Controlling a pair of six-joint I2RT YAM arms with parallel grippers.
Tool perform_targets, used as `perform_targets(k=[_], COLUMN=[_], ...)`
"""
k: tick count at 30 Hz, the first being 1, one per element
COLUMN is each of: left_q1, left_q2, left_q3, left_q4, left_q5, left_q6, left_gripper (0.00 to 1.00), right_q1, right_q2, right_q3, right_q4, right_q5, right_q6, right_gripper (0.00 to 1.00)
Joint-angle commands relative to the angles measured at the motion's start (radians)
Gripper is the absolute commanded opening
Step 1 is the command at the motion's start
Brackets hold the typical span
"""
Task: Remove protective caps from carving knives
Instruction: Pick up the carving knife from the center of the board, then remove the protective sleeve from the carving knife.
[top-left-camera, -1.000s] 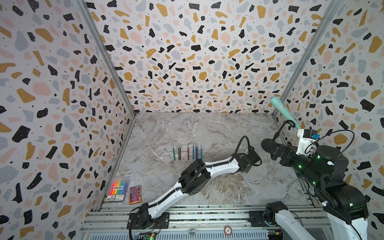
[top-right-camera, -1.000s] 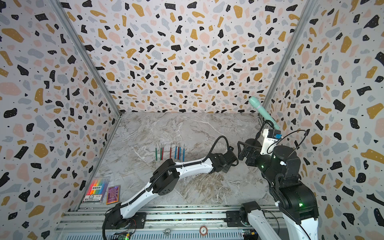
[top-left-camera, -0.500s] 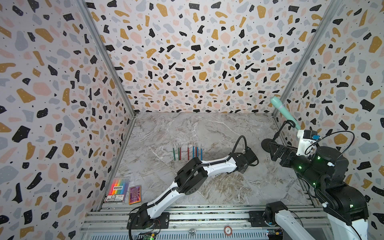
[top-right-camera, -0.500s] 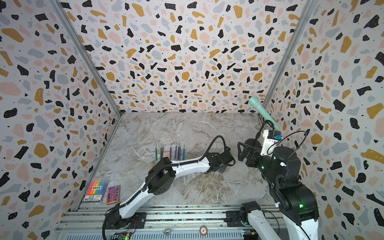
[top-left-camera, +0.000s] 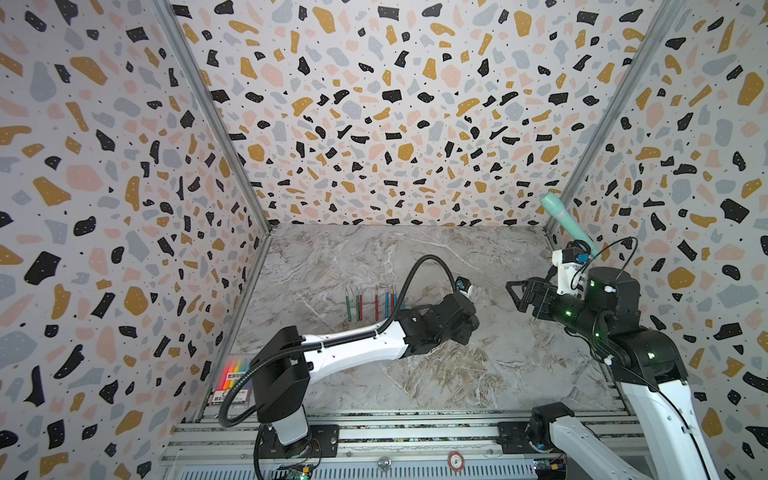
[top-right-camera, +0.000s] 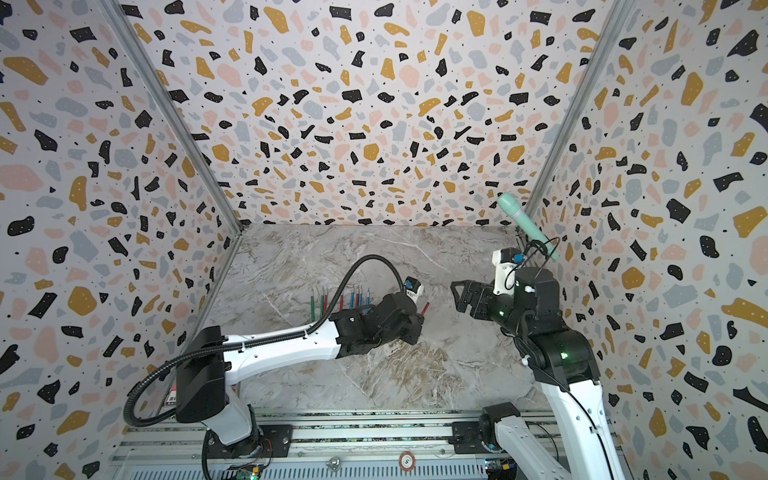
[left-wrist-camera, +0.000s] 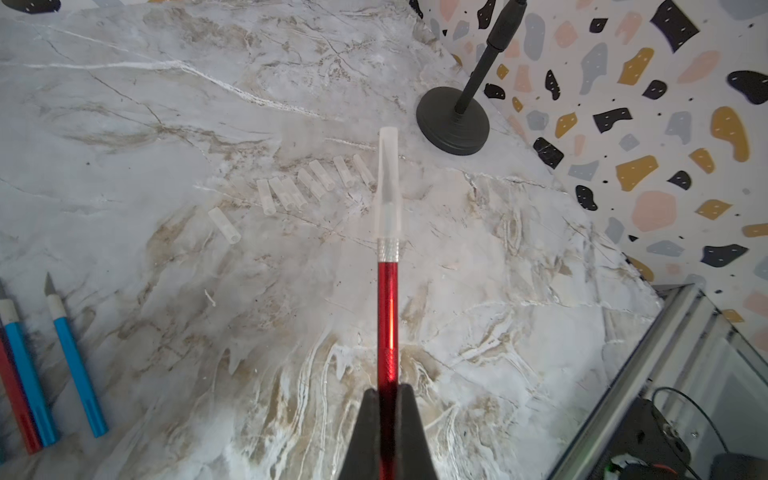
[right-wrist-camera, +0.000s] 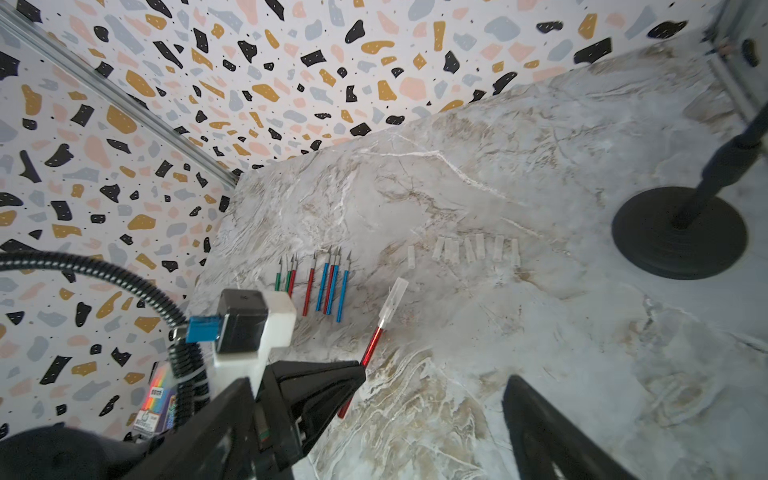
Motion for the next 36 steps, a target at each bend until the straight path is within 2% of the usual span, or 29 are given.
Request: perform_targets(k=[1, 9, 14, 20, 24, 28, 33, 36], left_q1=[0.004, 0.005, 0.005, 0.005, 0.004, 0.005, 0.004, 0.004], left_q2=[-0.104, -0.269, -0.318, -0.336, -0.332, -0.320, -0.311, -0.312], left_q3=[-0.104, -0.274, -0.331, -0.347, -0.349, -0.350, -0.359, -0.359], left_q4=[0.141, 0.260, 0.305, 0.314, 0.324, 0.332, 0.351, 0.353], left_q5=[0.044, 0.099, 0.115, 0.113, 0.122, 0.139, 0.152, 0.151], left_q6=[-0.095, -0.197, -0.231, -0.236, -0.236, -0.235, -0.240, -0.239], left_gripper=[0.00, 0.00, 0.00, 0.00, 0.00, 0.00, 0.00, 0.00], right_q1=[-0.003, 0.014, 0.136, 0.180, 0.197, 0.208, 0.230, 0.231], right_q2=[0.036, 0.072, 0.071, 0.055, 0.064, 0.060, 0.078, 0.077], right_q3=[-0.029, -0.208, -0.324, -0.451, -0.475, -0.474, -0.479, -0.480], right_q4=[0.100, 0.356, 0.530, 0.714, 0.752, 0.762, 0.769, 0.759], right_q5=[-0.109, -0.233, -0.219, -0.240, -0.250, -0.239, -0.248, -0.236], right_q6=[0.015, 0.047, 0.103, 0.174, 0.188, 0.193, 0.191, 0.193], right_gripper=[0.91, 0.77, 0.76, 0.74, 0.68, 0.54, 0.50, 0.42])
